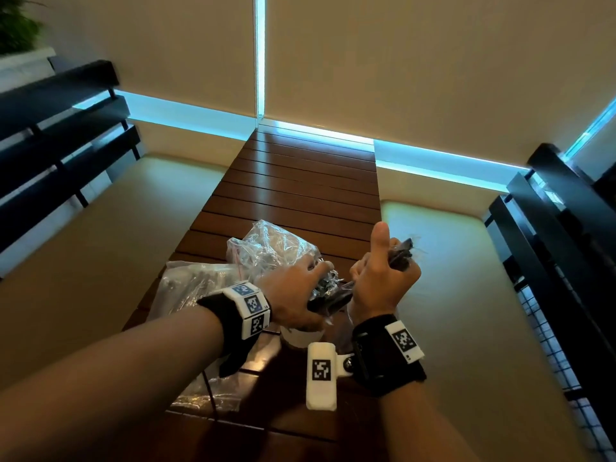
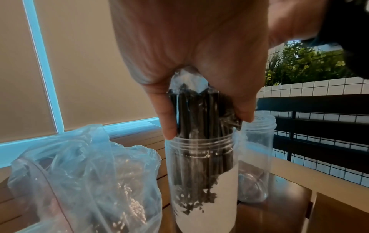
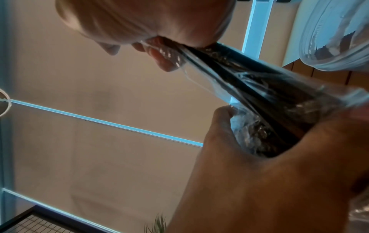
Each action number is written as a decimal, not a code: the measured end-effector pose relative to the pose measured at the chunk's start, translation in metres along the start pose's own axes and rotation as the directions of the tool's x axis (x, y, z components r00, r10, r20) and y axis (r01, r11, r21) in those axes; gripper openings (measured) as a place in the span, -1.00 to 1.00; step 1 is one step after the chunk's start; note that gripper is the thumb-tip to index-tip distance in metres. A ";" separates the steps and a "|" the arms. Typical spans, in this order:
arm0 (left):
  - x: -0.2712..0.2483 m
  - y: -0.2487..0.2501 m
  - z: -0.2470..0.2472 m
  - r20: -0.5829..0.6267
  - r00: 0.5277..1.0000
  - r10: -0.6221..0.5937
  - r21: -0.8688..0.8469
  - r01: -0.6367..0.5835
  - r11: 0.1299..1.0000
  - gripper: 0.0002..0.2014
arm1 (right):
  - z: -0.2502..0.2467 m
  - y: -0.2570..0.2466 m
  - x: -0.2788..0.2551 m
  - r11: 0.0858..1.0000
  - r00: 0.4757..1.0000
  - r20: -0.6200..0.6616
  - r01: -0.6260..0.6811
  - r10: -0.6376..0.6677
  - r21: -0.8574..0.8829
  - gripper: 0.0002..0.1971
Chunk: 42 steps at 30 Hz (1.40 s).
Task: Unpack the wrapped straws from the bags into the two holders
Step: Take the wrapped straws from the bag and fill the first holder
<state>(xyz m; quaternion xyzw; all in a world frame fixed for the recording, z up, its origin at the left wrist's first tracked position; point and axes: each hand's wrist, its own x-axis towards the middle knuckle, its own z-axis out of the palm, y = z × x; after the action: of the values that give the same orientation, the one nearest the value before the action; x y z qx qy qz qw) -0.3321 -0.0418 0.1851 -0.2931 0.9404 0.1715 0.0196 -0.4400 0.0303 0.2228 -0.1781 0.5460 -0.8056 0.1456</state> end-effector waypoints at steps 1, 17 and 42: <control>0.000 0.001 0.002 -0.018 1.000 0.006 0.011 -0.005 1.000 -0.02 | -0.001 0.000 -0.001 1.000 1.000 0.009 0.008 -0.008 0.016 -0.52; 0.001 0.000 0.011 -0.131 0.991 0.032 0.072 -0.022 0.997 -0.16 | -0.008 -0.005 -0.001 0.976 0.999 -0.033 -0.034 0.042 0.215 -0.64; -0.004 -0.028 0.008 -0.038 0.984 0.173 -0.120 -0.177 0.977 0.01 | 0.004 0.043 -0.026 0.953 0.978 0.127 0.193 -0.166 -0.233 -0.46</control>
<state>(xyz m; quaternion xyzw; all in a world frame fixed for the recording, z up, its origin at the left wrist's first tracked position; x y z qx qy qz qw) -0.3139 -0.0583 0.1700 -0.2122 0.9504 0.2259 -0.0266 -0.4132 0.0225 0.1804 -0.2861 0.6139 -0.7316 0.0776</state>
